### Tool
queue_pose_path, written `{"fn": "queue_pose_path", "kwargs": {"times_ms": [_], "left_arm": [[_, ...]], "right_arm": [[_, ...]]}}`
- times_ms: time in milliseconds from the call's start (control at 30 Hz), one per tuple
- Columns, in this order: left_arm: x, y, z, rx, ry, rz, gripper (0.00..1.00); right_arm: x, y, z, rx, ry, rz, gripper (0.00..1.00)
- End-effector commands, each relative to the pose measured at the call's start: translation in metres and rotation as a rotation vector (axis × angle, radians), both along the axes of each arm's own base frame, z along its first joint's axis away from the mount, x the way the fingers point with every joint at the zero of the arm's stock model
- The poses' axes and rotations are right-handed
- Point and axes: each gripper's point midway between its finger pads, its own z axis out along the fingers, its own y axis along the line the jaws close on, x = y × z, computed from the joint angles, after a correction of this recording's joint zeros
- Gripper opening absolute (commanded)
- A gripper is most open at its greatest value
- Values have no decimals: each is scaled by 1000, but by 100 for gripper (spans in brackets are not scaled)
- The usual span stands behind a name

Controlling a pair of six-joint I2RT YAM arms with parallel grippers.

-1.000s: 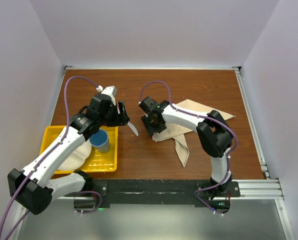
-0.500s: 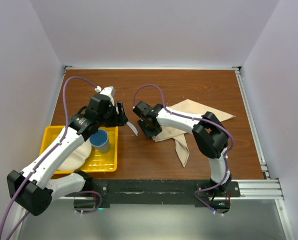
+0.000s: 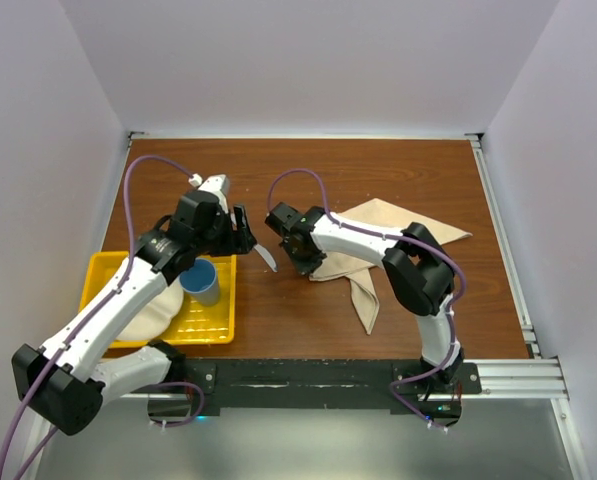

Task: Fold the napkin, place the utensils inside, and roll it up
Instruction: Flatten out the napkin at the center of the board.

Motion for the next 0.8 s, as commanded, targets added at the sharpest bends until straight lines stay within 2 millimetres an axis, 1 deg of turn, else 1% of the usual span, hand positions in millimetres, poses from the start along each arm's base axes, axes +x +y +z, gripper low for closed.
{"fn": "queue_pose_path", "kwargs": {"times_ms": [0,67,100,133,167,200,233,267,300,367,400,433,467,500,533,567,600,633,667,700,733,767], "left_arm": [[2,-7,8,-53,-33,-17,72],[-1,-16,4,-79,-19,-66,76],[1,-22,-2,-89,-14,-89,77],[-2,-31,-3,-119,0,-131,79],[-2,-37,-7,-137,10,-156,80],[1,-45,-13,-163,15,-176,80],[-2,-54,-16,-195,31,-212,80],[-1,-58,-19,-210,39,-222,80],[3,-65,-28,-226,45,-228,81],[4,-78,-35,-221,60,-255,81],[10,-86,-45,-193,81,-258,81],[8,-98,-51,-150,78,-274,81],[8,-104,-59,-114,98,-280,81],[14,-115,-72,-82,136,-277,80],[11,-125,-80,-63,156,-293,79],[11,-131,-89,-57,181,-299,78],[13,-137,-104,-47,211,-296,77],[12,-142,-109,-36,207,-299,77],[16,-147,-111,-44,189,-304,77],[15,-148,-118,-43,191,-309,77],[13,-154,-117,-67,187,-332,78],[18,-163,-110,-106,146,-353,79]], "right_arm": [[14,6,62,59,-101,-29,6],[12,6,85,123,-95,-55,3],[16,3,94,150,-94,-77,0],[16,2,102,173,-90,-88,0],[12,6,109,218,-64,-82,0],[14,4,122,260,-71,-96,0],[16,4,128,286,-71,-111,0],[19,-1,134,283,-78,-135,0],[27,-14,140,271,-86,-182,0],[37,-30,164,275,-111,-228,0],[49,-45,174,266,-147,-264,0],[56,-50,196,284,-187,-258,0],[60,-55,207,292,-204,-264,0],[66,-64,214,291,-211,-283,0],[67,-67,227,292,-219,-274,0],[69,-69,232,290,-227,-276,0],[72,-71,242,299,-246,-275,0],[71,-74,244,289,-242,-275,0],[72,-74,244,291,-239,-280,0],[73,-77,246,298,-237,-286,0],[72,-76,247,310,-224,-286,0],[71,-76,248,320,-220,-287,0]]}}
